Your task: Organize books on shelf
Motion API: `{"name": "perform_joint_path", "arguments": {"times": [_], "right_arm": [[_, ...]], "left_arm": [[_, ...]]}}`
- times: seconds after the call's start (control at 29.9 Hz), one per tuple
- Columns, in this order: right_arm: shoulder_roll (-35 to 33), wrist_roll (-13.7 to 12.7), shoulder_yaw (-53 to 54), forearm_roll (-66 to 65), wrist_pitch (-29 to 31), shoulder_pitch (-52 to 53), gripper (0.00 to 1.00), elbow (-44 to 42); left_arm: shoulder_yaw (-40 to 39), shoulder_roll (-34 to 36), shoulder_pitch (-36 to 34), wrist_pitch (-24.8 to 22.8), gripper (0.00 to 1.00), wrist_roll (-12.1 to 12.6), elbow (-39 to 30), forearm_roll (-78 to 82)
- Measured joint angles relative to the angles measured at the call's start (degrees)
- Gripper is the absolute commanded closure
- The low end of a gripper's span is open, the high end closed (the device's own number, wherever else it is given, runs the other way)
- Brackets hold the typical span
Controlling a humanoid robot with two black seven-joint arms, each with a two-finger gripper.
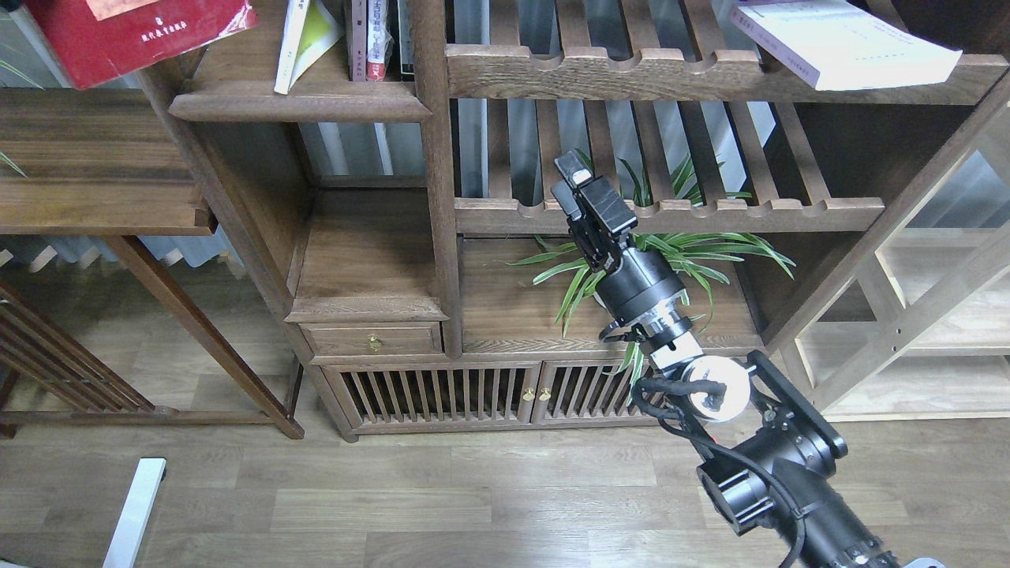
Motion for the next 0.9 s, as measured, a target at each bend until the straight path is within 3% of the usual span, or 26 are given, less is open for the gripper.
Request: {"name": "perform_joint_path", "arguments": {"times": [0.7,0.9], "right_arm": [[0.00,0.06,-1.93,0.09,0.16,-0.26,0.26,-2.32],[0.00,0.08,-1.93,0.18,0.43,-0.35,0.25,-2.39]], "left_arm": [[-0.23,-2.54,-2.64,-0.01,1.00,-0.31,-1.28,15.72],[1.14,-3.06,-2.65,4.12,1.00,-2.17,-1.33,18.71]]}}
